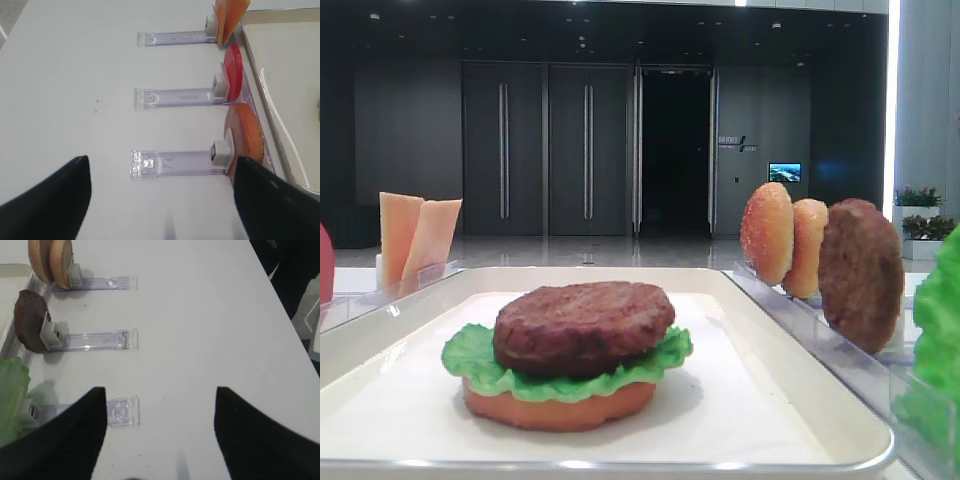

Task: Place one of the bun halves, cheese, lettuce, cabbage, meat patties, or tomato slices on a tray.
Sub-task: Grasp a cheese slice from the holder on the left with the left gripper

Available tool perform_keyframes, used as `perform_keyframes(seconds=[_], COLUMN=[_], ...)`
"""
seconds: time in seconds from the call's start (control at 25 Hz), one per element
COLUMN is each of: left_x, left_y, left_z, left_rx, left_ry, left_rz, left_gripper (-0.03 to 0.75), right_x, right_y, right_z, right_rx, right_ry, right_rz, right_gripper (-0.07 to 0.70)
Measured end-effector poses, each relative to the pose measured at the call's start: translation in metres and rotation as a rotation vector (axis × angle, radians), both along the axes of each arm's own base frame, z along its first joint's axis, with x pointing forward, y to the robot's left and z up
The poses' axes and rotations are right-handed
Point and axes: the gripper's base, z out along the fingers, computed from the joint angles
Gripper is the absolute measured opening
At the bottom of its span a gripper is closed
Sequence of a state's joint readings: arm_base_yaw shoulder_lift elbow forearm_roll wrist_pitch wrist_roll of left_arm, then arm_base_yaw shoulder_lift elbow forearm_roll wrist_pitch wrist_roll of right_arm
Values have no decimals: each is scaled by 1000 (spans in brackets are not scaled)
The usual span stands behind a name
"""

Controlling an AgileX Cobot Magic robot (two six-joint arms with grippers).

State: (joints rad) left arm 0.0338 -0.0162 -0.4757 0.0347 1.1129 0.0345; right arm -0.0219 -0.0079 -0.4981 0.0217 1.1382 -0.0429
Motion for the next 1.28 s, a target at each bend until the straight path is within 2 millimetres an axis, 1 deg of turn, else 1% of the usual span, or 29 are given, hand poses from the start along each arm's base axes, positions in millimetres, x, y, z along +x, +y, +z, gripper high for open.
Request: perform_keyframes(seconds=[0.6, 0.76, 1.0, 1.12, 1.28], left_x=[0, 2, 16, 29, 51], left_y=[0, 0, 1, 1, 2], left_z=[0, 4, 20, 26, 35], left_rx=[3, -4, -27, -38, -43], left_ry=[1, 65, 177, 254, 362], left_rz=[2, 7, 21, 30, 34], left_gripper=[695, 695, 695, 695, 695], right_x=[0, 0, 0, 0, 0], right_y=[0, 0, 0, 0, 0], right_z=[0, 0, 0, 0, 0], right_rx=[0, 0, 0, 0, 0], right_ry=[0, 0, -1, -1, -1], right_rz=[0, 0, 0, 0, 0], right_gripper=[470, 470, 470, 470, 470])
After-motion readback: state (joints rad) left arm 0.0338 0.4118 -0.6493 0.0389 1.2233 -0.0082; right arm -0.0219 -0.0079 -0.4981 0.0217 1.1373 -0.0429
